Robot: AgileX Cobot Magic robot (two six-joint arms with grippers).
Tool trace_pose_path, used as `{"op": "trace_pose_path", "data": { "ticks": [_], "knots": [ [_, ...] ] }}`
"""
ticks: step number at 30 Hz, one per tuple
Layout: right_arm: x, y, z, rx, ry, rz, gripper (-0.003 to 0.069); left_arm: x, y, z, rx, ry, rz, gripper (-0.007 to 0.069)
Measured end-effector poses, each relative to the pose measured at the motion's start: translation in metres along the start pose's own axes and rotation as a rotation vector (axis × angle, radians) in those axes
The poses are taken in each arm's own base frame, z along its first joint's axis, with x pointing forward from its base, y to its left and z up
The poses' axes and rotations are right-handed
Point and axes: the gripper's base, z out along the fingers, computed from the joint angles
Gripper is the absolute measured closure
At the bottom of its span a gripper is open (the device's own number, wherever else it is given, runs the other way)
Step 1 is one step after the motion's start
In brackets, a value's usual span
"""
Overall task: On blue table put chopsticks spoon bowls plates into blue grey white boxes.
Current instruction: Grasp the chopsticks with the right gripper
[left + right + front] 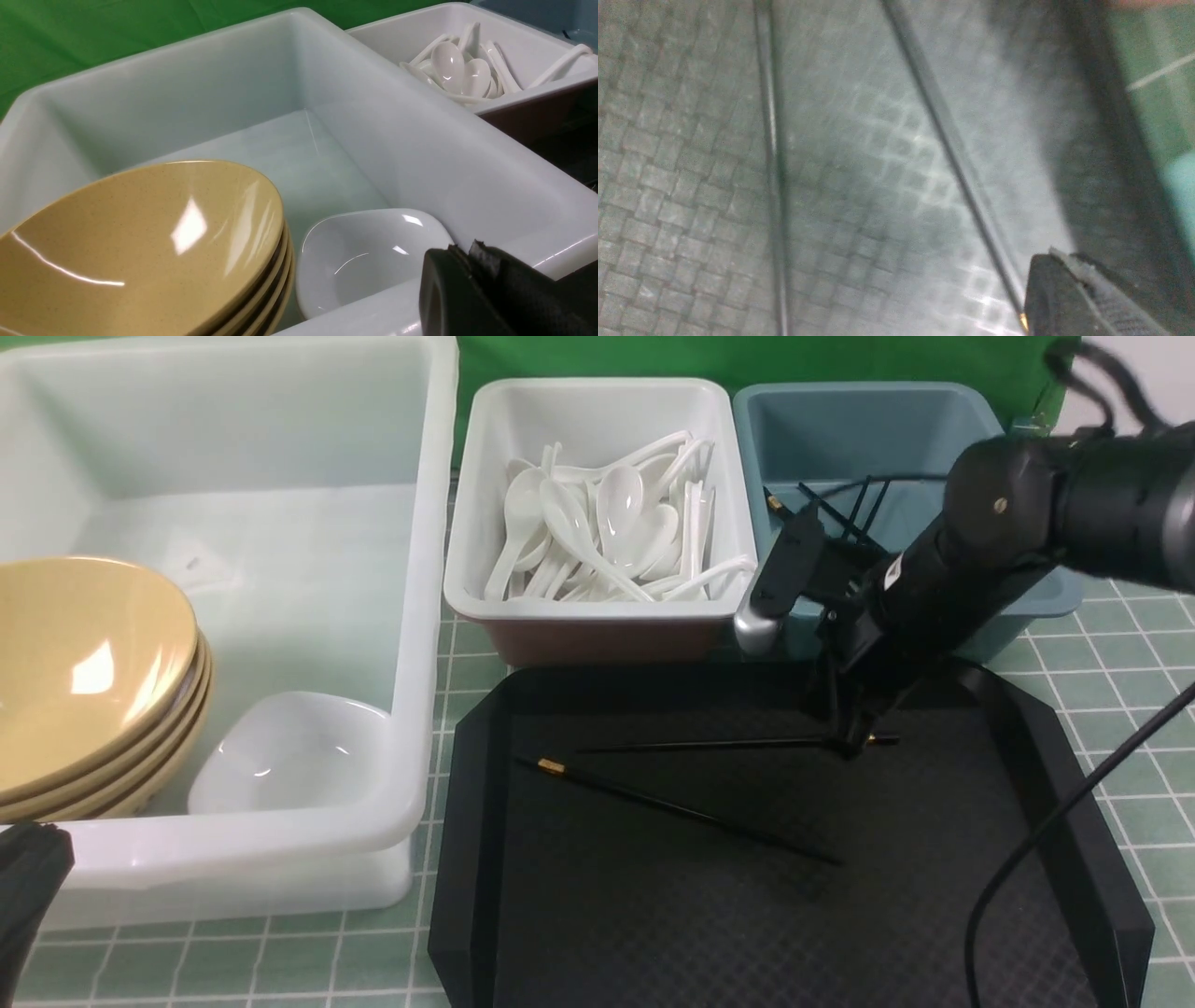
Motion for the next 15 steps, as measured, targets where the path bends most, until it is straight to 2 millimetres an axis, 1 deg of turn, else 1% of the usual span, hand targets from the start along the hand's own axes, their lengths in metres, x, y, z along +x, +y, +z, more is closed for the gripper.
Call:
{"op": "trace_pose_path", "data": {
  "ticks": [2,5,7,9,10,11,13,14,15],
  "knots": [
    [0.000,0.000,-0.004,0.003,-0.004,0.000,0.0622,0.000,0.000,0.000,0.000,0.000,0.000,0.0620],
    [0.002,0.001,-0.005,-0.014,0.012,-0.004,0.0622,0.000,0.000,0.000,0.000,0.000,0.000,0.0620],
    [0.001,0.005,-0.002,-0.033,0.024,-0.039,0.0613,0.000,0.000,0.000,0.000,0.000,0.000,0.0620],
    [-0.001,0.008,0.003,-0.046,0.031,-0.086,0.0584,0.000,0.000,0.000,0.000,0.000,0.000,0.0620],
    [-0.001,0.008,0.004,-0.049,0.032,-0.086,0.0584,0.000,0.000,0.000,0.000,0.000,0.000,0.0620],
    [-0.001,0.010,0.012,-0.060,0.041,-0.111,0.0533,0.000,0.000,0.000,0.000,0.000,0.000,0.0620],
    [-0.001,0.012,0.026,-0.071,0.051,-0.127,0.0476,0.000,0.000,0.000,0.000,0.000,0.000,0.0620],
    [0.000,0.012,0.032,-0.070,0.054,-0.127,0.0431,0.000,0.000,0.000,0.000,0.000,0.000,0.0620],
    [0.000,0.012,0.035,-0.073,0.057,-0.127,0.0417,0.000,0.000,0.000,0.000,0.000,0.000,0.0620]
  ]
}}
